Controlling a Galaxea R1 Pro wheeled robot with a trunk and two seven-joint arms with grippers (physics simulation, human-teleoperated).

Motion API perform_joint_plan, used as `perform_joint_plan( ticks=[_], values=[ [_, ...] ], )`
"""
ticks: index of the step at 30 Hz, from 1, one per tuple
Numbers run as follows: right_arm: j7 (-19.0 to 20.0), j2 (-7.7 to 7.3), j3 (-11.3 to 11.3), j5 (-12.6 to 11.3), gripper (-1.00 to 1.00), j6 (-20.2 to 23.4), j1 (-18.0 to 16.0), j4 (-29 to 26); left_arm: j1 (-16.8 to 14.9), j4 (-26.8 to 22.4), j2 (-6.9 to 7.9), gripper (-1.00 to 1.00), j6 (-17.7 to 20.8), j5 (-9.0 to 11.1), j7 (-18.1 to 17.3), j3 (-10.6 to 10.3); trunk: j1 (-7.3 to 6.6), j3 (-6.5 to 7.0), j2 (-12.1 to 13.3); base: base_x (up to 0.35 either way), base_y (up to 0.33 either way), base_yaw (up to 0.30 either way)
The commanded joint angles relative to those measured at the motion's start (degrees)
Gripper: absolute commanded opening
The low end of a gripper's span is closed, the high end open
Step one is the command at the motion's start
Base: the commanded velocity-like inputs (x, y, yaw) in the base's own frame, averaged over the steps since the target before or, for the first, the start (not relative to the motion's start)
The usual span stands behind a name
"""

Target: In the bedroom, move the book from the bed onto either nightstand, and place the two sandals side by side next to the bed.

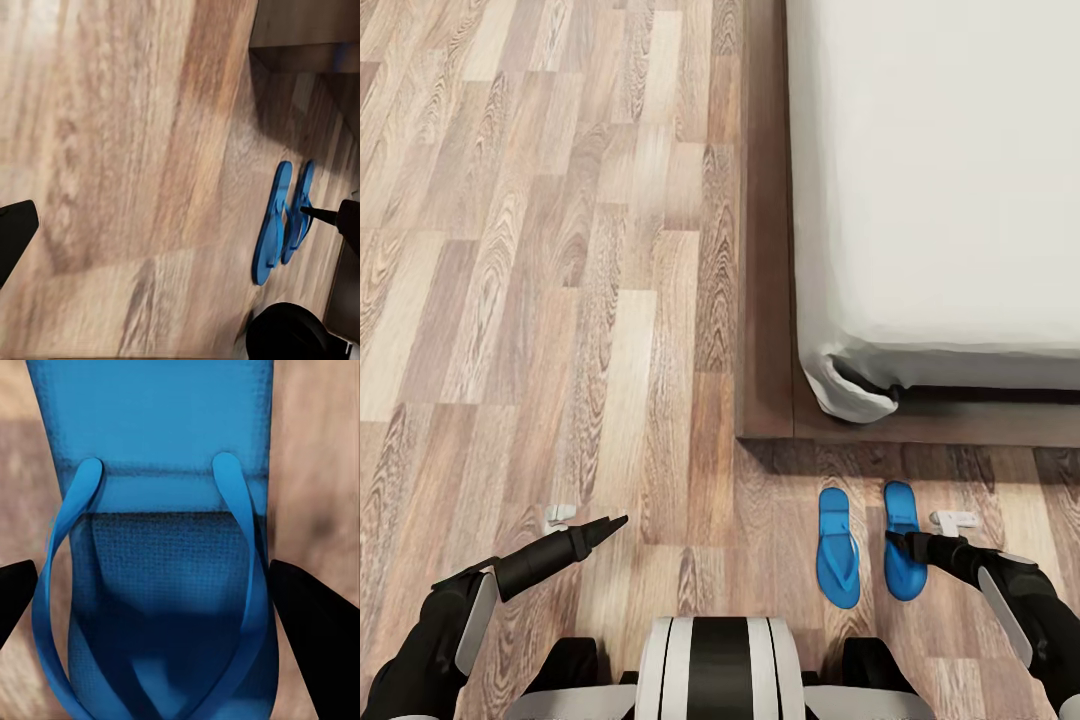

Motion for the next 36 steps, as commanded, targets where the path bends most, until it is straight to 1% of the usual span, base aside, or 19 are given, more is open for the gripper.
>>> perform_joint_plan(
  ticks=[1,4,18,26,36],
  values=[
    [0.1,0.01,-0.1,-0.4,-1.00,0.4,0.0,0.0,0.0,0.0,0.00,1.00,0.5,0.3,-0.1,0.0,0.02,-0.25,0.0,0.000,0.000,0.000],
    [0.0,0.03,-0.1,-0.4,-1.00,0.5,0.0,0.0,0.0,0.0,0.00,1.00,0.5,0.2,-0.1,0.0,0.09,-0.73,-0.1,0.000,0.000,0.000],
    [-0.1,0.09,-0.1,-0.4,-1.00,0.6,0.0,0.0,0.0,0.0,0.00,1.00,0.5,0.3,-0.2,0.0,0.22,-0.73,-0.1,0.000,0.002,0.000],
    [-0.1,0.08,-0.1,-0.4,-1.00,0.6,0.0,0.0,0.1,0.0,0.00,1.00,0.4,0.5,-0.4,0.1,0.22,-0.73,-0.1,0.000,0.156,0.000],
    [-0.1,0.06,-0.1,-0.4,-1.00,0.6,0.0,0.0,0.1,0.0,0.00,1.00,0.4,0.4,-0.4,0.0,0.22,-0.73,-0.1,0.000,0.012,0.000]
  ],
)
